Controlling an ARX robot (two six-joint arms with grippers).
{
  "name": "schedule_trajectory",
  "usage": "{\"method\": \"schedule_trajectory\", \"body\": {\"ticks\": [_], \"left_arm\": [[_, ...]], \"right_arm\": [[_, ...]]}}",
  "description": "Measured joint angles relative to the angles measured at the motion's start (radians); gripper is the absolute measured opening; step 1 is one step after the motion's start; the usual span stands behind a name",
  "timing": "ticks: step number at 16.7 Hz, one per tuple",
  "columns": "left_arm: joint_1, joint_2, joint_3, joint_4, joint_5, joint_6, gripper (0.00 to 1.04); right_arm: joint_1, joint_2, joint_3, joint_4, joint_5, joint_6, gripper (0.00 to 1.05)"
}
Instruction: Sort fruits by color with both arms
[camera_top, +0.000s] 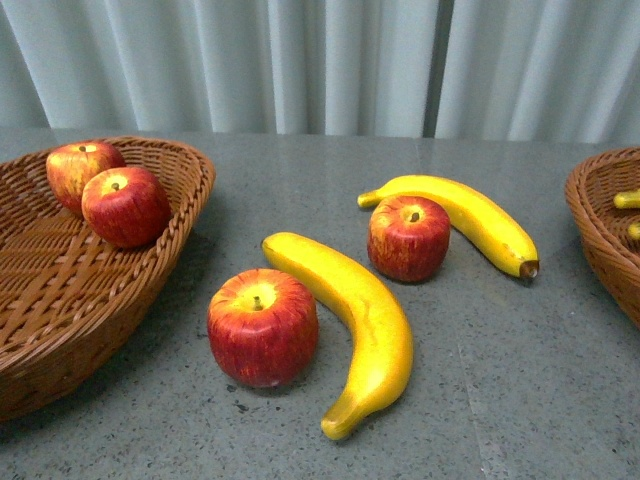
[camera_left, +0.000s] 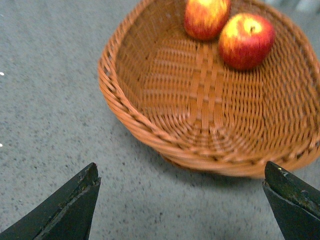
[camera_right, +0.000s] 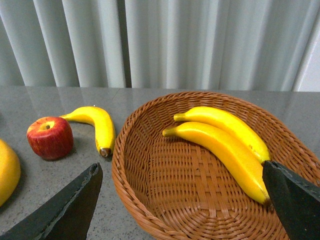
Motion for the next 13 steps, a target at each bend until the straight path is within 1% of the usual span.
{"method": "schedule_trajectory", "body": {"ticks": [1,2,3,4,5,7,9,13], "left_arm": [[0.019,0.009,0.011,0.021,0.014,-0.001,0.98],[0.067,0.06,0.06,0.116,0.055,0.006,0.98],[0.132,0.204,0.145,0.285,0.134,0.058,0.98],[0.157,0.367,0.225,0.434,0.201,0.127,0.98],[0.144,0.463,0.287,0.502,0.247,0.165,0.98],[0.109,0.577,0.372,0.555,0.282,0.213,0.98],[0.071,0.666,0.446,0.575,0.3,0.248,0.98],[-0.021,0.837,0.599,0.502,0.348,0.327,0.98]], "right_arm": [[0.0,0.0,0.0,-0.002,0.0,0.0,0.98],[0.0,0.0,0.0,0.0,0.0,0.0,0.98],[0.0,0.0,0.0,0.0,0.0,0.0,0.98],[0.0,0.0,0.0,-0.001,0.0,0.0,0.98],[0.0,0.0,0.0,0.0,0.0,0.0,0.98],[0.0,0.0,0.0,0.0,0.0,0.0,0.98],[0.0,0.0,0.0,0.0,0.0,0.0,0.98],[0.0,0.0,0.0,-0.001,0.0,0.0,0.98]]}}
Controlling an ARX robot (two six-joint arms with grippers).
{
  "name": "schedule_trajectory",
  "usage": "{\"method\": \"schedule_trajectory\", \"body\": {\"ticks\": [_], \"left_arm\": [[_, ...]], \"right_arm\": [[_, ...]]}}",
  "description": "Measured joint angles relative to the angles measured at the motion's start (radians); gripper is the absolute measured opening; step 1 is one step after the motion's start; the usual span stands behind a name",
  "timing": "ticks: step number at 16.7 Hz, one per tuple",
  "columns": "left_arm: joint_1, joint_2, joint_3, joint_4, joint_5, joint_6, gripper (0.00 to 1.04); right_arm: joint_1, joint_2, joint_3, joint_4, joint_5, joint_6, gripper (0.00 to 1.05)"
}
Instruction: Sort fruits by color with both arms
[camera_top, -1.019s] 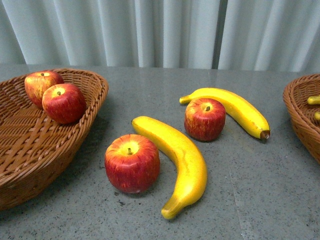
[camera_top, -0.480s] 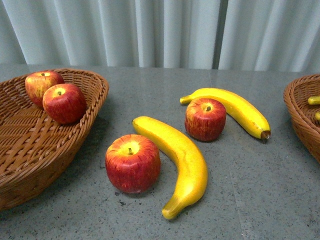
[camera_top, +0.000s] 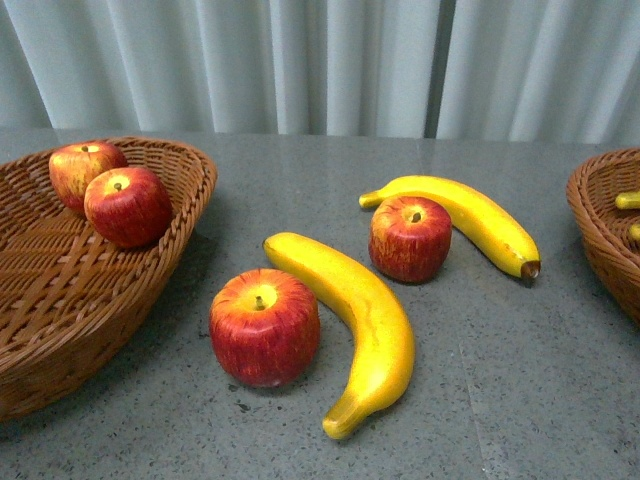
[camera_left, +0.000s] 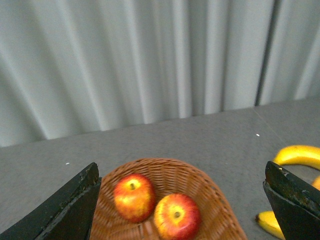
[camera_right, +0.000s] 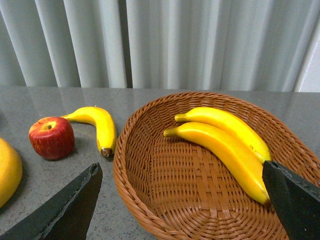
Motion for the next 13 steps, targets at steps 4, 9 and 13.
{"method": "schedule_trajectory", "body": {"ticks": [4,9,13], "left_arm": [[-0.175,0.175,0.096,-0.224,0.116,0.183,0.98],[-0.26,0.281,0.08,-0.311,0.18,0.356,0.98],[-0.293,0.393,0.075,-0.289,0.234,0.414,0.98]], "right_arm": [[0.0,0.0,0.0,0.0,0.0,0.0,0.98],[0.0,0.0,0.0,0.0,0.0,0.0,0.98],[0.0,0.0,0.0,0.0,0.0,0.0,0.98]]}}
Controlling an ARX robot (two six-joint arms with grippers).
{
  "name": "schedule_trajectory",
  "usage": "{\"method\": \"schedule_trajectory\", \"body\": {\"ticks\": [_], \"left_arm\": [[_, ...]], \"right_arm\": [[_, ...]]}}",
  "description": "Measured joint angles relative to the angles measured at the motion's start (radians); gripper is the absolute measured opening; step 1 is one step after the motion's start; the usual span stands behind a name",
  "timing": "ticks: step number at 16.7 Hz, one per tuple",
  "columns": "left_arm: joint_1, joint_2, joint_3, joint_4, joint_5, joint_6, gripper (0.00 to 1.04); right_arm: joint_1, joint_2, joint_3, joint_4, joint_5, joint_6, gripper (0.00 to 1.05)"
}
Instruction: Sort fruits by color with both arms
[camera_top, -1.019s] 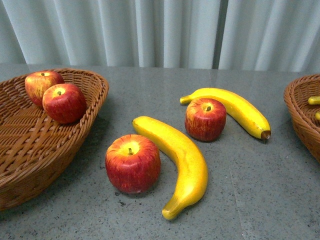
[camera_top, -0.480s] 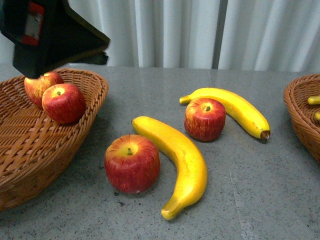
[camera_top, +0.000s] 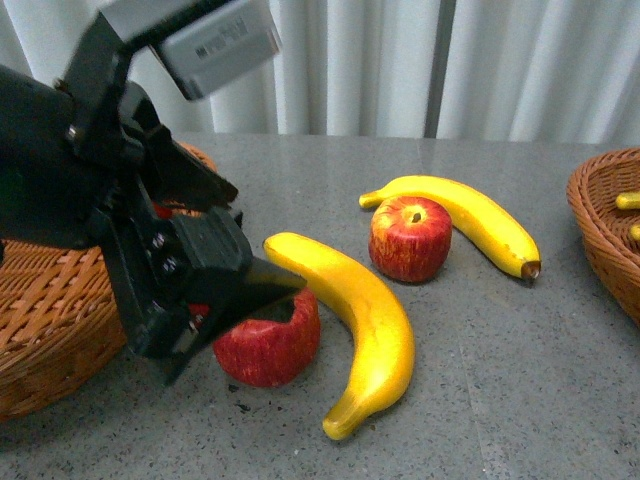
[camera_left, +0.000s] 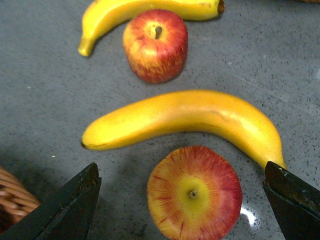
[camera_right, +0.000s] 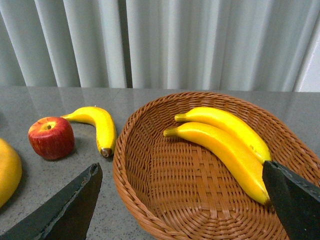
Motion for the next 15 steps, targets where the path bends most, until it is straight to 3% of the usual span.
{"method": "schedule_trajectory", "body": {"ticks": [15], "left_arm": [[-0.043,0.179,0.024,0.018,0.018,0.067,0.97]], "right_arm": [[0.0,0.0,0.0,0.0,0.0,0.0,0.98]]}}
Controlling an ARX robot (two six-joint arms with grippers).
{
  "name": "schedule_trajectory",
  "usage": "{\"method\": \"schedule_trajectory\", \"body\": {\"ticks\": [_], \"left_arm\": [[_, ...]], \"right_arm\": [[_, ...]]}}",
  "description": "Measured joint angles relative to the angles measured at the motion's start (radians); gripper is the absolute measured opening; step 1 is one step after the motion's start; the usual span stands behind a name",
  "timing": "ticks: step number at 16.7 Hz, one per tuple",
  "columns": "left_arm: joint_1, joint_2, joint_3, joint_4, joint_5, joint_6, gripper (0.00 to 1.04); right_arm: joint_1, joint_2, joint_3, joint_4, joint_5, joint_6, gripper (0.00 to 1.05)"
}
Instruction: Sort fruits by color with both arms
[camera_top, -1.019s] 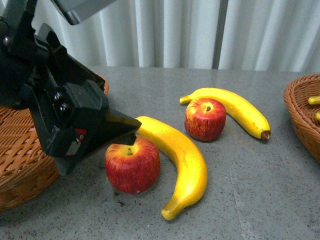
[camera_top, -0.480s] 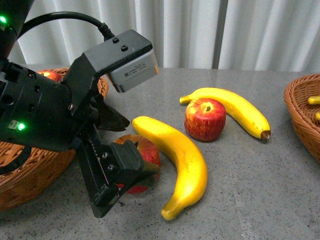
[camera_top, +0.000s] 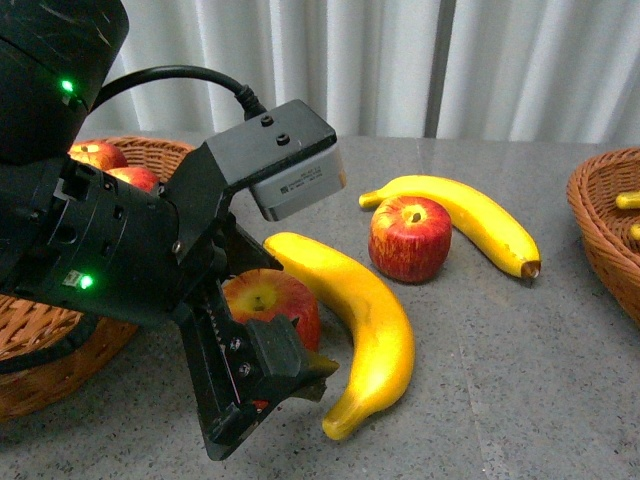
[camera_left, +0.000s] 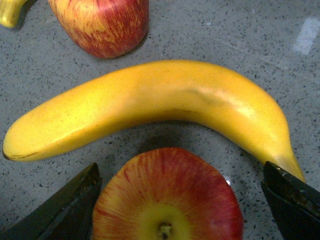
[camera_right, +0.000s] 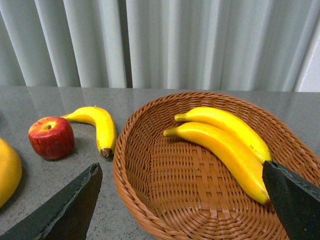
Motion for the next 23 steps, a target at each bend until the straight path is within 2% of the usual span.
{"method": "schedule_trajectory", "body": {"ticks": [2,3,4,9,11,12,14,15,16,18,23], "left_arm": [[-0.003,0.008,0.007,-0.028,-0.009,0.009,0.75],[-0.006,0.007,0.008,-0.034,-0.01,0.018,0.69],[-0.006,0.007,0.008,-0.035,-0.013,0.023,0.67],[-0.018,-0.074,0.011,-0.041,-0.044,0.024,0.66],[-0.021,-0.174,0.037,0.04,-0.092,-0.016,0.65],[-0.009,-0.227,0.043,0.115,-0.153,-0.059,0.65],[0.093,-0.316,0.032,0.202,-0.322,-0.222,0.65],[0.19,-0.359,-0.02,0.219,-0.415,-0.354,0.65],[0.238,-0.375,-0.06,0.223,-0.443,-0.414,0.65],[0.302,-0.399,-0.161,0.232,-0.451,-0.525,0.65],[0.338,-0.345,-0.299,0.272,-0.451,-0.691,0.65]], "right_arm": [[0.0,0.0,0.0,0.0,0.0,0.0,0.98],[0.0,0.0,0.0,0.0,0.0,0.0,0.98],[0.0,0.0,0.0,0.0,0.0,0.0,0.98],[0.0,0.0,0.0,0.0,0.0,0.0,0.98],[0.0,0.0,0.0,0.0,0.0,0.0,0.98],[0.0,0.0,0.0,0.0,0.0,0.0,0.98],[0.0,0.0,0.0,0.0,0.0,0.0,0.98],[0.0,0.0,0.0,0.0,0.0,0.0,0.98],[0.0,0.0,0.0,0.0,0.0,0.0,0.98],[0.0,0.0,0.0,0.0,0.0,0.0,0.98],[0.0,0.0,0.0,0.0,0.0,0.0,0.98]]}}
